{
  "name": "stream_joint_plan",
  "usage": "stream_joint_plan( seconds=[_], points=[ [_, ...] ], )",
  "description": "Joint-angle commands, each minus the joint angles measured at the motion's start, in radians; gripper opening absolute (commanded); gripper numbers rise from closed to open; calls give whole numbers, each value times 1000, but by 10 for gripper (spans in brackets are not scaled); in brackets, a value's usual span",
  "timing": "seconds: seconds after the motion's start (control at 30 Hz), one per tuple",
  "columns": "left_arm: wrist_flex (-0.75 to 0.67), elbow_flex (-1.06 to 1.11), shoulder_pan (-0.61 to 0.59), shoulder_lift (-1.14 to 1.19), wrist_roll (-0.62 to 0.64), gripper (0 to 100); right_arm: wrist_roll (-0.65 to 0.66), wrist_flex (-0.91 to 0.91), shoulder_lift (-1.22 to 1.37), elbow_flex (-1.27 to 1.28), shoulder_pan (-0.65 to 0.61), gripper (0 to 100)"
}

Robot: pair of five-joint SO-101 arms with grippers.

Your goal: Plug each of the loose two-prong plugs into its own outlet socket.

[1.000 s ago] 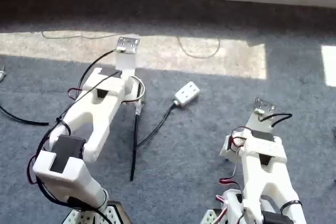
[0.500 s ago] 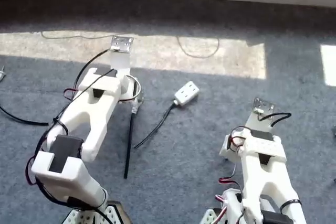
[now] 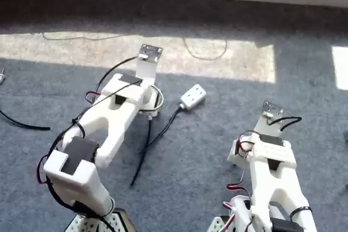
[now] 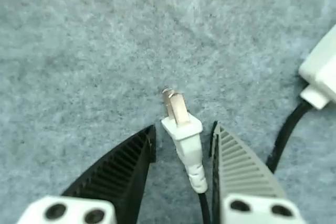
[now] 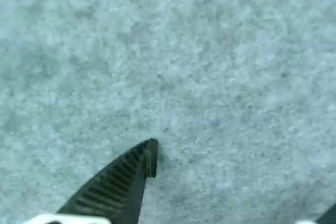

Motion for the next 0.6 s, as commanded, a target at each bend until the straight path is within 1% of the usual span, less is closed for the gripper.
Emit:
stream_joint_plan(
  seconds=[0.0, 0.3, 0.47, 0.57],
  points=[
    [-12, -2, 10, -8, -2, 181, -11, -25, -7, -2, -15, 500],
    [-8, -2, 8, -8, -2, 171, -11, -25, -7, -2, -15, 500],
    [-8, -2, 7, -8, -5, 39, -11, -25, -7, -2, -15, 500],
    [-8, -2, 7, -8, -5, 21, -11, -25, -7, -2, -15, 500]
  ],
)
